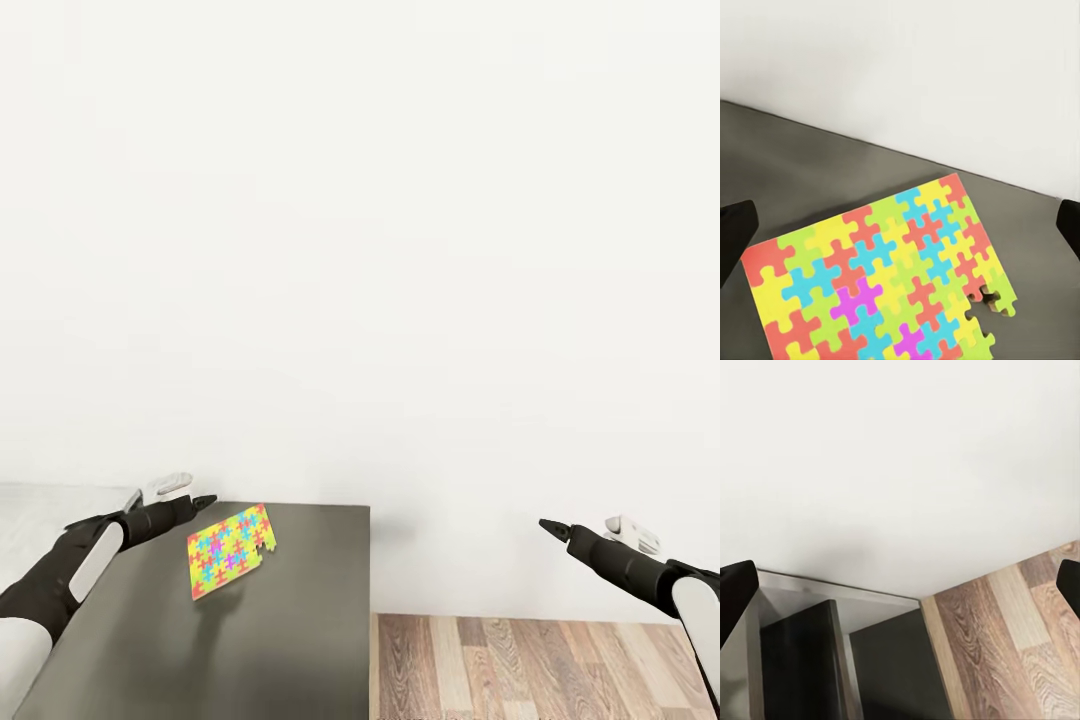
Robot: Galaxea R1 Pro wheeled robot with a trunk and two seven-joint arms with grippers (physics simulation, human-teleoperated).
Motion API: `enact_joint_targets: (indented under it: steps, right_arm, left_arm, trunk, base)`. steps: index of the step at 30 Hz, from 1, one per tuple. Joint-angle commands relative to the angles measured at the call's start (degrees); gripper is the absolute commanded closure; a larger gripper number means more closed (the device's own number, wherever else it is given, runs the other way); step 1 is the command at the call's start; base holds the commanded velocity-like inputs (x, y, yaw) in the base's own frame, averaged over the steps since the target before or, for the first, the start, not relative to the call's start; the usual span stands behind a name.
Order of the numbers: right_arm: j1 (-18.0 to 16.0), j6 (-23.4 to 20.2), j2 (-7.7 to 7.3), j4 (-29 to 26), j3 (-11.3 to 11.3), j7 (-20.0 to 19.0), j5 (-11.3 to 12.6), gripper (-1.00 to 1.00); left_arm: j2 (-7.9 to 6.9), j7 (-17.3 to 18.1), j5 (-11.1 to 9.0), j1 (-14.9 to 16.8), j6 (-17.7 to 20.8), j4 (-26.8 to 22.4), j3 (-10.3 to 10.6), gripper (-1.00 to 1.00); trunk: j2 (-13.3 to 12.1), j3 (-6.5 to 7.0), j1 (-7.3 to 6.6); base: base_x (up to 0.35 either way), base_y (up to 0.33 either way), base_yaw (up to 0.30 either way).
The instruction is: Put all the toys in the child's room - the three board games (two on the bed and one on the table), the two jigsaw puzzles on the table, and the tennis ball on the table - inside the toy box on the table in the child's room.
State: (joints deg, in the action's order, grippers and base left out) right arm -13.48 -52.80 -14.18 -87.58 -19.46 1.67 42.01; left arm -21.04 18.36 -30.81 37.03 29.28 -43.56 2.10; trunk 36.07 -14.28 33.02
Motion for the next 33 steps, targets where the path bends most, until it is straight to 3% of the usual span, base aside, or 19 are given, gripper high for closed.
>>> enact_joint_targets:
  steps: [1, 7, 11, 17, 22, 33]
  right_arm:
    - [-0.1, -0.3, 0.0, 0.0, 0.0, 0.2, 0.3, -1.0]
    - [-0.1, -0.2, 0.04, 0.0, 0.0, 0.2, 0.3, -1.0]
    - [-0.1, -0.2, 0.09, 0.0, 0.0, 0.2, 0.3, -1.0]
    - [-0.1, -0.2, 0.19, -0.1, 0.0, 0.2, 0.3, -1.0]
    - [-0.1, -0.2, 0.2, -0.1, 0.0, 0.2, 0.3, -1.0]
    - [-0.1, -0.2, 0.27, -0.1, 0.0, 0.2, 0.3, -1.0]
  left_arm:
    - [-0.06, -0.1, -0.4, 0.0, 0.3, 0.0, 0.1, -1.0]
    - [0.01, -0.1, -0.5, 0.1, -0.3, -0.1, 0.1, -1.0]
    - [0.22, -0.3, -0.5, 0.0, -4.3, -0.1, 0.2, -1.0]
    - [0.29, -3.4, -0.6, 0.1, -6.4, 0.0, 0.1, -1.0]
    - [0.36, -6.2, -0.7, 0.0, -6.9, 0.0, 0.1, -1.0]
    - [0.39, -7.0, -0.6, 0.0, -7.0, 0.0, 0.1, -1.0]
  trunk:
    - [0.1, -0.19, 0.02]
    - [0.1, -0.75, 0.02]
    - [0.1, -1.13, 0.02]
    - [0.1, -1.7, 0.02]
    - [0.1, -2.17, 0.02]
    - [0.1, -3.21, 0.02]
  base:
    - [0.0, 0.0, 0.0]
    - [0.0, 0.0, 0.0]
    - [0.0, 0.0, 0.0]
    - [0.0, 0.0, 0.0]
    - [0.0, 0.0, 0.0]
    - [0.0, 0.0, 0.0]
